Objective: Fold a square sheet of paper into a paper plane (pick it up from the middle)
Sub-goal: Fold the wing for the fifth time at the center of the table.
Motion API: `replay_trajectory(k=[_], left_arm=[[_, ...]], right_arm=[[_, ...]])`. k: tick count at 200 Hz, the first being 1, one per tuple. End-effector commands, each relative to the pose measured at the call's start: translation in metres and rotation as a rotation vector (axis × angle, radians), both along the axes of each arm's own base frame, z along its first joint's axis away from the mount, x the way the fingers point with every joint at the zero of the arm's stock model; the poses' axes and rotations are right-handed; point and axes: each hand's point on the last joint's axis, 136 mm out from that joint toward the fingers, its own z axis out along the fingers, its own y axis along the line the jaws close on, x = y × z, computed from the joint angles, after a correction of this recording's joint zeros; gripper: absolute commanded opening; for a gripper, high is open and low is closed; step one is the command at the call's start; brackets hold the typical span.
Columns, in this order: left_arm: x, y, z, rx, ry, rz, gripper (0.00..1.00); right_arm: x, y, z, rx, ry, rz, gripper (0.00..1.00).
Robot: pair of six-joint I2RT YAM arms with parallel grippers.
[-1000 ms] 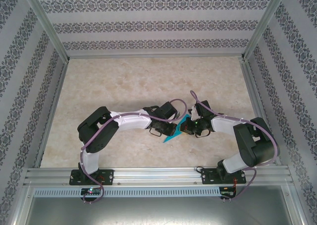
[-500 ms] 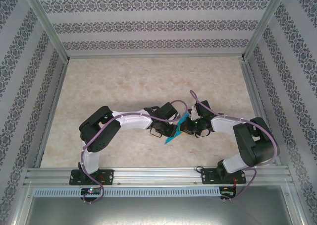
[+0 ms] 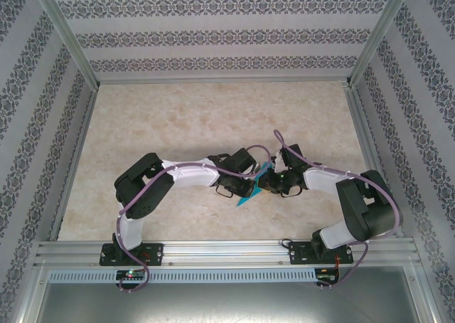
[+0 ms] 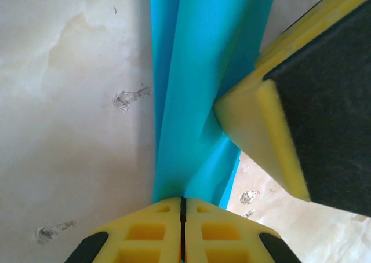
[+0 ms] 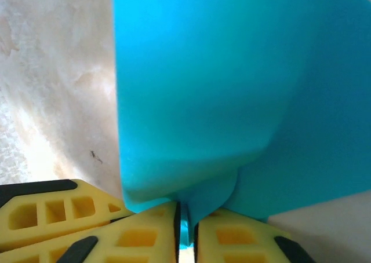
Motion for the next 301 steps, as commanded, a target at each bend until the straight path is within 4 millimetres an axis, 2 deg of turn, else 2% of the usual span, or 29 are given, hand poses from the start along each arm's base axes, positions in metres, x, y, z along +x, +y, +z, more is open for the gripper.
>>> replay_trajectory(k=[1,28,89,111,147,189,229,301], left_arm=[[-0.011,0.034,-0.051,0.191,0.014,-0.009,0.10],[-0.014,0.041,-0.059,0.216,0.015,-0.005,0.10],[-0.013,0.046,-0.064,0.229,0.004,0.000,0.10],[-0.014,0.045,-0.064,0.220,0.003,-0.004,0.10],[-0.015,0.043,-0.062,0.202,-0.004,-0.011,0.10],[-0.016,0.043,-0.060,0.185,-0.017,-0.017,0.10],[-0.020,0.046,-0.063,0.188,-0.014,-0.026,0.10],[-0.025,0.049,-0.064,0.191,-0.004,-0.049,0.10]], right_arm=[[-0.002,-0.010,0.003,-0.032,0.004,-0.028,0.18],[-0.001,-0.013,0.015,-0.030,-0.009,-0.027,0.25],[-0.011,-0.017,0.050,0.050,-0.022,-0.043,0.26],[-0.006,-0.012,0.063,0.109,-0.052,-0.078,0.21],[0.017,0.000,0.067,0.209,-0.063,-0.134,0.11],[0.034,-0.001,0.054,0.213,-0.061,-0.188,0.06],[0.046,0.007,0.041,0.265,-0.046,-0.205,0.05],[0.051,0.002,0.003,0.184,-0.013,-0.193,0.02]])
